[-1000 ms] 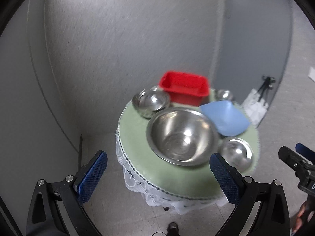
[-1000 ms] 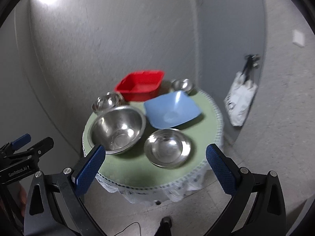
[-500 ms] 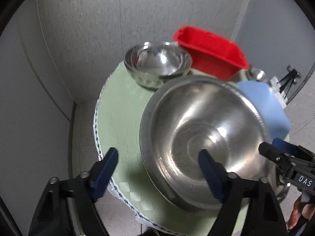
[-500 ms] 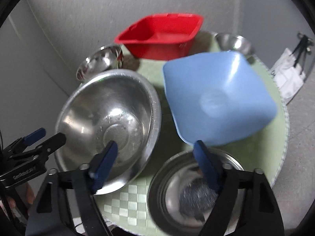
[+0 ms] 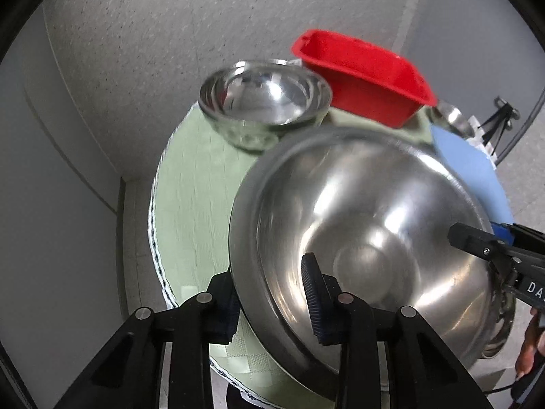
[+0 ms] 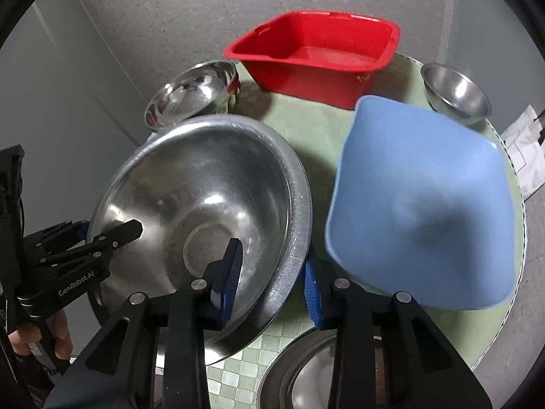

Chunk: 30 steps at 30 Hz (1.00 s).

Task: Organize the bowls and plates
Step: 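Close both grippers on the rim of the large steel bowl and lift, then lower the large steel bowl into the red basin and open both grippers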

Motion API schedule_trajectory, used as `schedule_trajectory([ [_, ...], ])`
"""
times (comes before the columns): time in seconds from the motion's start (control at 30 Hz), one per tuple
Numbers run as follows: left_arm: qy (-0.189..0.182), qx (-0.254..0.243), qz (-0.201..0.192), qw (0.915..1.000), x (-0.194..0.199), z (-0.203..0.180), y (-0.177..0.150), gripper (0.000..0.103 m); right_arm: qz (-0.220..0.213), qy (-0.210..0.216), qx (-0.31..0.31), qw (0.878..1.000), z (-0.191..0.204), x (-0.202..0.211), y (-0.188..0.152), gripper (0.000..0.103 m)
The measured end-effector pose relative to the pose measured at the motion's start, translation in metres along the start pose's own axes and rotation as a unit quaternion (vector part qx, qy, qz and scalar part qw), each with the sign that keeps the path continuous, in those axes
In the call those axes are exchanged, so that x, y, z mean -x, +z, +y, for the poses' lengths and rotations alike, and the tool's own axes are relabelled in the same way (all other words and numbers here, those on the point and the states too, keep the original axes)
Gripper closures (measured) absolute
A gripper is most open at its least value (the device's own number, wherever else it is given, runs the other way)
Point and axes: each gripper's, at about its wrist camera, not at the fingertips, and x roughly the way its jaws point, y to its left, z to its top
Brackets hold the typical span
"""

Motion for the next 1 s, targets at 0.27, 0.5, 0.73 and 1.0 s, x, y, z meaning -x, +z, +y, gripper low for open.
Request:
schedule_trajectory([
  [0.27,-0.024,-0.028,-0.059,0.9976,0.042,0.003,0.033,0.073,-0.04,0.021,-0.022,0.999,0.002,0.039,0.027,0.069],
  [0.5,-0.073,-0.074,-0.096,0.9899,0.025,0.0,0.12,0.073,-0.089,0.001,-0.07,0.994,-0.01,0.057,0.1,0.069],
  [0.73,-0.099,-0.124,-0.088,0.9834,-0.043,0.0,0.211,0.073,-0.101,-0.029,-0.135,0.985,-0.046,0.024,0.172,0.069],
  [1.0,-0.094,-0.16,-0.04,0.9819,-0.137,-0.013,0.259,0.073,-0.048,-0.08,-0.18,0.979,-0.068,-0.036,0.199,0.069],
])
